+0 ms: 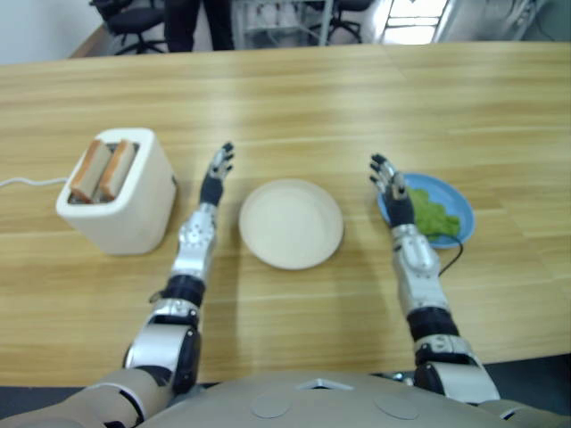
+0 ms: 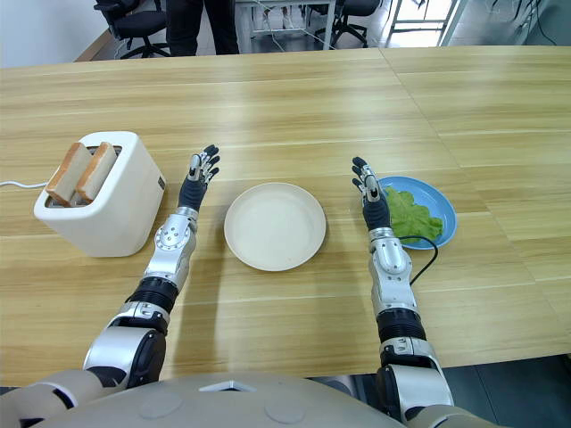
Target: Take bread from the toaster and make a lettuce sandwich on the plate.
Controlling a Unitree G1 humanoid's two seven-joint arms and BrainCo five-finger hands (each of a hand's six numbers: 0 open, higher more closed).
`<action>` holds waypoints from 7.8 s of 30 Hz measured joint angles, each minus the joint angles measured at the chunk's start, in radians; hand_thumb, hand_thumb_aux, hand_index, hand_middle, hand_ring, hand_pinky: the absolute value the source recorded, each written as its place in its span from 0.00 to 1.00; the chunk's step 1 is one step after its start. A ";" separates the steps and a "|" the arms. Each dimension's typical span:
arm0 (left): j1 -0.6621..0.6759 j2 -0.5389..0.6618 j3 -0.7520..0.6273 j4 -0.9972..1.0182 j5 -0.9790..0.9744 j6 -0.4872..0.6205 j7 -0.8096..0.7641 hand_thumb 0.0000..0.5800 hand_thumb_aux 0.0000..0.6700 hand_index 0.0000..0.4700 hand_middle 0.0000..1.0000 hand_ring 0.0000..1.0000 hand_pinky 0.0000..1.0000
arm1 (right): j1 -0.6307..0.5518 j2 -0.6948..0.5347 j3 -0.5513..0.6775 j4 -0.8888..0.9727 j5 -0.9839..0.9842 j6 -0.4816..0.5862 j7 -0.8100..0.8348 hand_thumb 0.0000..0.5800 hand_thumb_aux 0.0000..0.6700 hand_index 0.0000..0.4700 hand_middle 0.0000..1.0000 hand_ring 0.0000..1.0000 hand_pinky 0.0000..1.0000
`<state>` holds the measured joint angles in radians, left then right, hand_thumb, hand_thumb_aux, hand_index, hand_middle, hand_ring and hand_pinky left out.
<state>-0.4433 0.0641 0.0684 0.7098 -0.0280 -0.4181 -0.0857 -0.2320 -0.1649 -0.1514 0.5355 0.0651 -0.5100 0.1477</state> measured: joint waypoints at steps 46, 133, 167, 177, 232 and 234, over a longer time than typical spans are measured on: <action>0.496 0.837 0.174 -0.586 0.640 0.683 -0.019 0.00 0.00 0.00 0.00 0.00 0.00 | 0.034 0.001 -0.001 0.038 -0.003 -0.009 -0.019 0.00 0.00 0.00 0.00 0.00 0.00; 0.044 0.350 -0.427 -0.688 0.766 0.510 0.091 0.00 0.00 0.00 0.00 0.00 0.00 | 0.037 0.004 0.034 0.072 -0.020 0.020 0.000 0.00 0.00 0.00 0.00 0.00 0.00; 0.251 0.209 -0.199 -0.560 0.452 0.159 0.237 0.00 0.00 0.00 0.00 0.00 0.00 | -0.324 -0.655 0.596 0.635 -1.198 0.323 -0.610 0.00 0.00 0.00 0.00 0.00 0.00; 0.251 0.204 -0.199 -0.560 0.455 0.152 0.239 0.00 0.00 0.00 0.00 0.00 0.00 | -0.328 -0.636 0.669 0.672 -1.146 0.326 -0.639 0.59 0.36 0.35 0.00 0.00 0.00; 0.223 0.200 -0.130 -0.444 0.378 0.115 0.260 0.00 0.00 0.00 0.00 0.00 0.00 | -0.069 -0.572 0.489 -0.487 -0.974 0.387 -0.373 1.00 1.00 0.98 1.00 1.00 1.00; 0.218 0.201 -0.121 -0.424 0.372 0.110 0.260 0.00 0.00 0.00 0.00 0.00 0.00 | -0.099 -0.484 0.550 -0.486 -1.007 0.378 -0.347 1.00 1.00 0.98 1.00 1.00 1.00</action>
<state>-0.2250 0.2652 -0.0527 0.2855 0.3443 -0.3082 0.1740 -0.3307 -0.6489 0.3981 0.0499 -0.9417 -0.1317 -0.1993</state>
